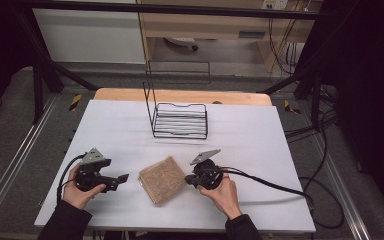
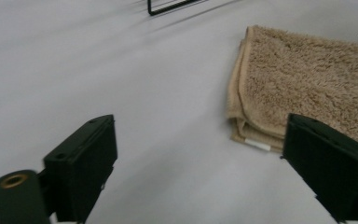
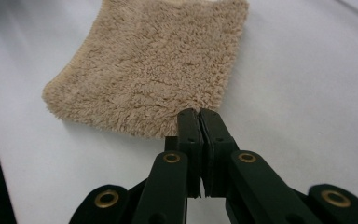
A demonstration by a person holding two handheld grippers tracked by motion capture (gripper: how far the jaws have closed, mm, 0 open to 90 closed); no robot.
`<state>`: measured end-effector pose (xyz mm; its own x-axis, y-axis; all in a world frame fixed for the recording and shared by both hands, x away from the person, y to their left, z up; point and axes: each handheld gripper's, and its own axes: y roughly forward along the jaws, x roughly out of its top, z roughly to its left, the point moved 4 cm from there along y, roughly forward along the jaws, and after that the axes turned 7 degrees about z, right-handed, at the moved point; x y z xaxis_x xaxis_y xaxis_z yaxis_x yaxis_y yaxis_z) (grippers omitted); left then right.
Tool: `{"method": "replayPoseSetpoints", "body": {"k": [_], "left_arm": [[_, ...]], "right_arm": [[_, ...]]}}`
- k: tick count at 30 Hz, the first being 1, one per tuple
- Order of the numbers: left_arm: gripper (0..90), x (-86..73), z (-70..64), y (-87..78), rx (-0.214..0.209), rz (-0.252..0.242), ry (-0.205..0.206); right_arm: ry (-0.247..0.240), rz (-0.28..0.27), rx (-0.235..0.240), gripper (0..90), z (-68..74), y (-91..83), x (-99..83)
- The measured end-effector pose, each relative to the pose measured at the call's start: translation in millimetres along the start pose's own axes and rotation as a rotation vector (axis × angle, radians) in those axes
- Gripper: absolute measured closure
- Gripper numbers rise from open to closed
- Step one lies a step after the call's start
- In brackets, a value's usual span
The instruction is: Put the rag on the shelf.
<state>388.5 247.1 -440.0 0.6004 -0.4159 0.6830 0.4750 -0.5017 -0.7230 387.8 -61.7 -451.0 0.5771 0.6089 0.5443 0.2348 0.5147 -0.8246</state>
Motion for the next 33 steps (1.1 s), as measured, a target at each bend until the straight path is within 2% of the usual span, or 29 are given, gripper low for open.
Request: {"method": "replayPoseSetpoints", "body": {"k": [5,8,11,15,18,20,23,28,33], "left_arm": [[28.4,16.7,-13.7,19.6,-0.026,0.040,0.008],[36.1,23.1,-19.4,30.4,-0.035,0.078,0.019],[45.3,25.2,-19.7,43.1,-0.063,0.113,-0.008],[57.6,21.3,-24.8,56.1,-0.091,0.186,0.014],[65.5,18.5,-28.9,58.6,-0.102,0.201,0.029],[68.4,18.1,-29.2,57.9,-0.102,0.202,0.028],[72.2,15.8,-28.6,58.6,-0.115,0.204,0.017],[73.3,13.9,-26.2,59.4,-0.136,0.217,-0.001],[75.0,12.9,-27.0,59.8,-0.139,0.217,-0.013]], "right_arm": [[0.009,-0.004,-0.016,87.6,-2.5,5.6,-5.8],[0.009,-0.011,-0.031,87.4,-2.9,6.4,-7.2],[0.008,-0.013,-0.044,87.4,-2.8,7.2,-8.8],[0.009,-0.020,-0.070,89.2,-4.3,6.2,-11.9],[0.025,-0.033,-0.068,89.7,-8.0,4.0,-15.1],[0.036,-0.051,-0.070,87.9,-9.0,2.5,-16.8],[0.045,-0.089,-0.068,78.5,-8.2,0.4,-17.4],[0.102,-0.167,-0.054,65.3,-4.5,6.1,-13.3],[0.133,-0.140,-0.071,67.3,-3.0,17.6,-15.8]]}}
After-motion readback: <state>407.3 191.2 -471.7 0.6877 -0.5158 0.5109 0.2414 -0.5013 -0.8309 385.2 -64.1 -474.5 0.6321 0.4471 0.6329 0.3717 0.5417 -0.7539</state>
